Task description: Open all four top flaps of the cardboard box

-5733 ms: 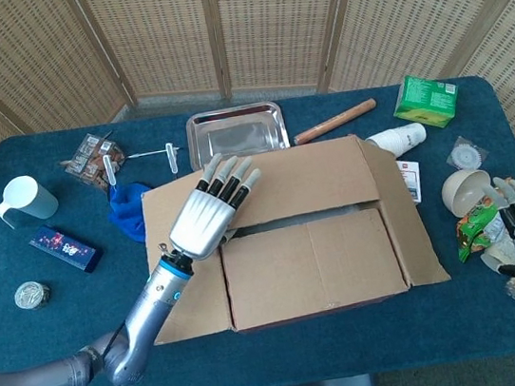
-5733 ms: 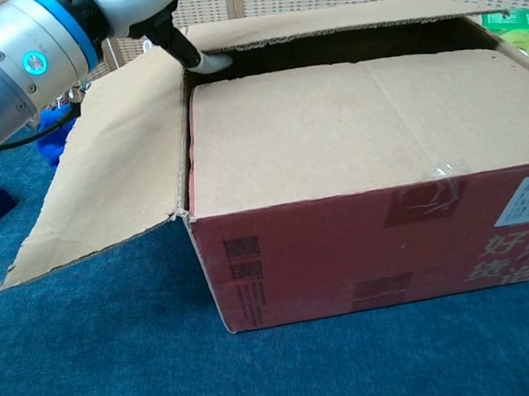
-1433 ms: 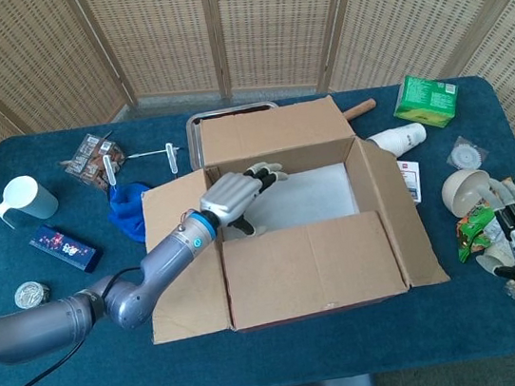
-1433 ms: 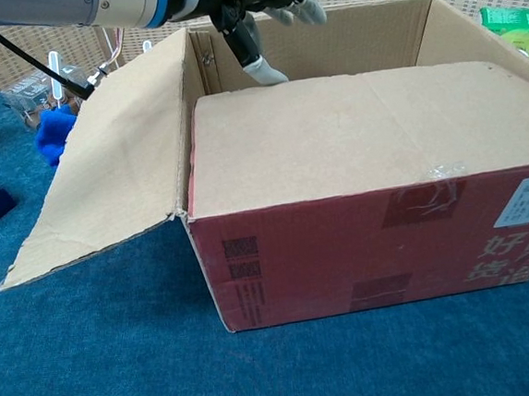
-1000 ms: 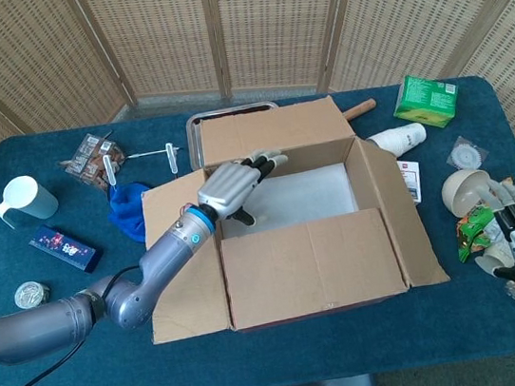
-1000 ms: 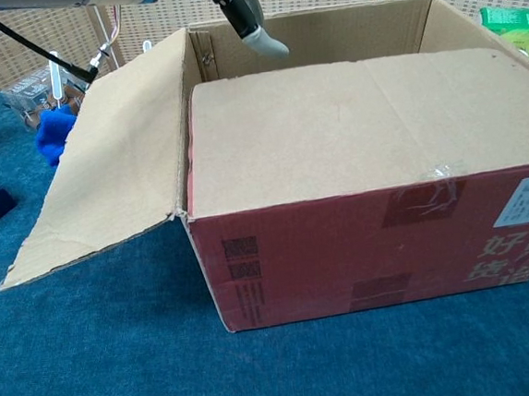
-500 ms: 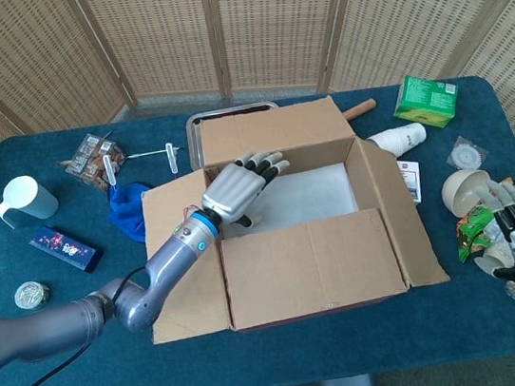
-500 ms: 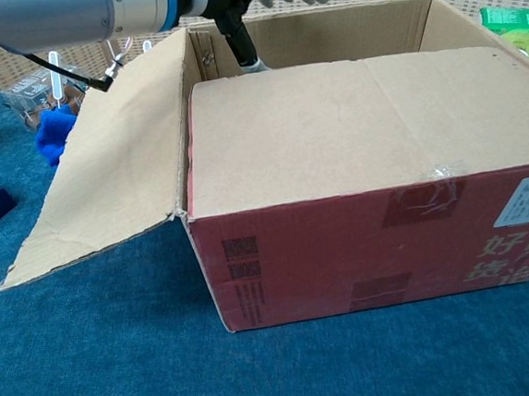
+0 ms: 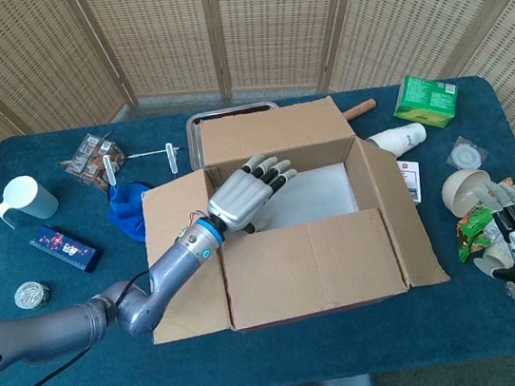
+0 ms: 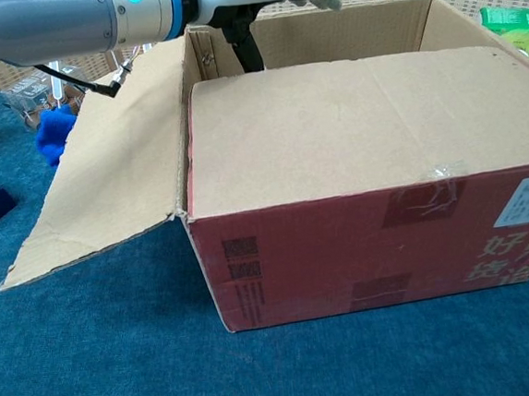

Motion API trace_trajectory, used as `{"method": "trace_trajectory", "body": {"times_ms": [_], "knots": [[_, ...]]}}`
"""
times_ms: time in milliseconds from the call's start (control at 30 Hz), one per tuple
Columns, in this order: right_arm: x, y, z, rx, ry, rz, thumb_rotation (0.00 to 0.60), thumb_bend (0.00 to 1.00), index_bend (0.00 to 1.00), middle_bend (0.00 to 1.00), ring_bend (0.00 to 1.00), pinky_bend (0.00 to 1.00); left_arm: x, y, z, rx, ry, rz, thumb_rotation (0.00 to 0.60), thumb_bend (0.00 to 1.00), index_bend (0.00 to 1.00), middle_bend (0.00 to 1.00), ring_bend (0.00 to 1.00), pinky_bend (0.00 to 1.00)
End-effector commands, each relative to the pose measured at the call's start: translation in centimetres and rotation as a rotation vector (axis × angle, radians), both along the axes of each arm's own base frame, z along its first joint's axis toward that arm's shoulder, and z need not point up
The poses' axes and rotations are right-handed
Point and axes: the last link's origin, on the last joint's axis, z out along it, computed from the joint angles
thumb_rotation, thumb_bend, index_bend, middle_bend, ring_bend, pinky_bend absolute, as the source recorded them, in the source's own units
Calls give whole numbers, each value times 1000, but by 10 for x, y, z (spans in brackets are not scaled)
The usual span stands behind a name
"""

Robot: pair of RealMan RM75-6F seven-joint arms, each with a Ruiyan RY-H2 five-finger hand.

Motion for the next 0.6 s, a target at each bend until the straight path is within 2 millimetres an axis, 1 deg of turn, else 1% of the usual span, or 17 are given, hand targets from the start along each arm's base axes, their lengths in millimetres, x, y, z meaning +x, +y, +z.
{"method": "trace_trajectory", "body": {"times_ms": [33, 167, 367, 600], "knots": [[0, 0, -1, 2, 1, 1, 600, 0, 0, 25, 0, 0, 2, -1, 8, -59, -67, 54, 600, 26, 0, 0, 0, 51], [1, 0, -2, 6, 3, 3, 600, 0, 0, 25, 0, 0, 1, -2, 13, -127, -130, 114, 600, 25, 0, 0, 0, 51], [2, 0, -3, 7, 6, 4, 600, 0, 0, 25, 0, 0, 3, -3, 21, -181, -198, 156, 600, 24, 0, 0, 0, 60], [2, 0, -3, 7, 5, 8, 600, 0, 0, 25, 0, 0, 13, -11, 28, -292, -320, 216, 600, 19, 0, 0, 0, 71]]}}
